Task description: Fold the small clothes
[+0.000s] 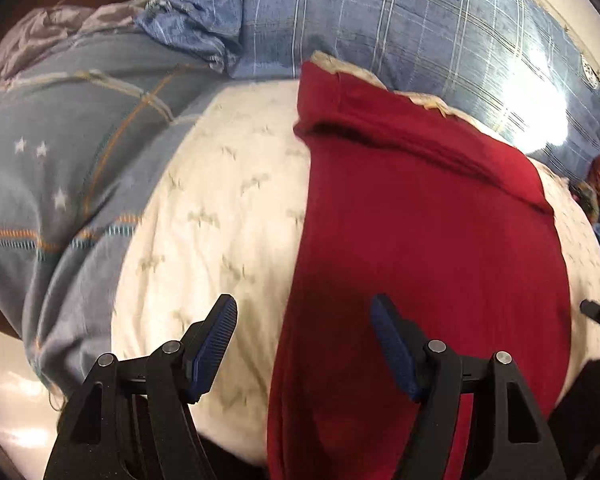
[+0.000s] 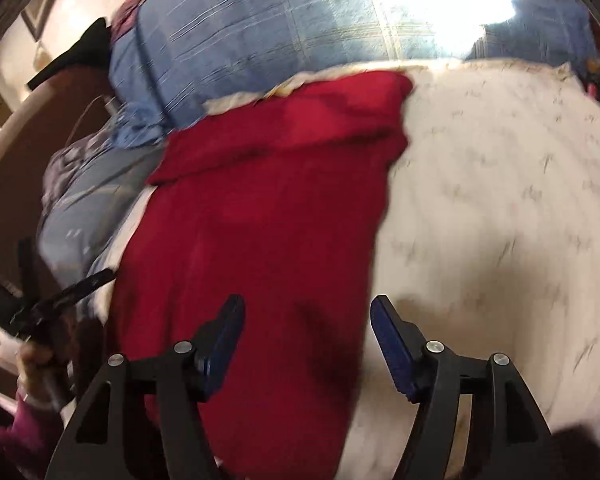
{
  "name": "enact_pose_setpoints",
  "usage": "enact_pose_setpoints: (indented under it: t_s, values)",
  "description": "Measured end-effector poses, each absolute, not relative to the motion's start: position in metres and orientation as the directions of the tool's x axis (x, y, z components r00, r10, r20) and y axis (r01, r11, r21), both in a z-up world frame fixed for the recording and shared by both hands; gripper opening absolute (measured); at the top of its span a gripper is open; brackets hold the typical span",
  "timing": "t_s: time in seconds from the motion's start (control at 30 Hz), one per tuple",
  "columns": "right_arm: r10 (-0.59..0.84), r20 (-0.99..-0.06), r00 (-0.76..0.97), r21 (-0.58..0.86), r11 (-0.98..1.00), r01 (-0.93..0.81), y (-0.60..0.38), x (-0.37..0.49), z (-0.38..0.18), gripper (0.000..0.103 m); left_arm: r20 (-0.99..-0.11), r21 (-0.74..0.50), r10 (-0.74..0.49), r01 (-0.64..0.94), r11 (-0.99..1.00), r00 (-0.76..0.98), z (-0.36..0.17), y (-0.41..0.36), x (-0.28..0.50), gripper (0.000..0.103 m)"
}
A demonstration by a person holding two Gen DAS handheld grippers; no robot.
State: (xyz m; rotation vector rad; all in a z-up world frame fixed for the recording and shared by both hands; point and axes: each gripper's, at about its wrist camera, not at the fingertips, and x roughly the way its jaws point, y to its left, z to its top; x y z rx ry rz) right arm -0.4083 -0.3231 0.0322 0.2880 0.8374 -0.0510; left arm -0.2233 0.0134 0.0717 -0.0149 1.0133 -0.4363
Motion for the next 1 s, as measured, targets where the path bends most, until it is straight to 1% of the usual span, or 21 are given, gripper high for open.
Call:
enact_pose_setpoints:
  t_s: [0.17, 0.27, 0.3, 0.4, 0.5, 0.6, 0.7, 1.0]
  values:
    - [0.131, -0.780, 0.612, 0.258, 0.958, 0.124, -0.314, -0.431, 0.009, 0.068, -0.836, -0.247, -0.379, 0.344, 0.906, 0.397, 0.063, 0.028, -0.235, 0.069]
    - [0.217, -0.791, 0.572, 0.345, 0.931, 0.123, -0.314, -0.440, -0.014, 0.068, -0.849, -0.239, -0.368, 0.346, 0.907, 0.378, 0.057, 0.031, -0.243, 0.069]
    - [0.242, -0.787, 0.567, 0.366, 0.924, 0.114, -0.311, -0.442, -0.020, 0.068, -0.852, -0.236, -0.366, 0.348, 0.907, 0.374, 0.055, 0.031, -0.246, 0.069]
    - [0.279, -0.780, 0.560, 0.368, 0.929, 0.049, -0.297, -0.447, -0.021, 0.068, -0.856, -0.218, -0.358, 0.366, 0.905, 0.374, 0.055, 0.028, -0.254, 0.069]
    - [0.317, -0.763, 0.564, 0.407, 0.912, 0.039, -0.300, -0.447, -0.020, 0.068, -0.865, -0.218, -0.361, 0.388, 0.896, 0.348, 0.055, 0.025, -0.259, 0.069]
    - [0.328, -0.754, 0.569, 0.432, 0.900, 0.053, -0.304, -0.446, -0.025, 0.068, -0.874, -0.207, -0.348, 0.387, 0.899, 0.339, 0.054, 0.024, -0.263, 0.069]
    - [0.323, -0.752, 0.574, 0.419, 0.907, 0.039, -0.300, -0.448, -0.026, 0.069, -0.881, -0.213, -0.342, 0.371, 0.904, 0.328, 0.051, 0.025, -0.265, 0.069]
    - [0.377, -0.772, 0.513, 0.441, 0.897, 0.005, -0.299, -0.449, -0.032, 0.069, -0.891, -0.194, -0.322, 0.371, 0.908, 0.320, 0.047, 0.022, -0.268, 0.069]
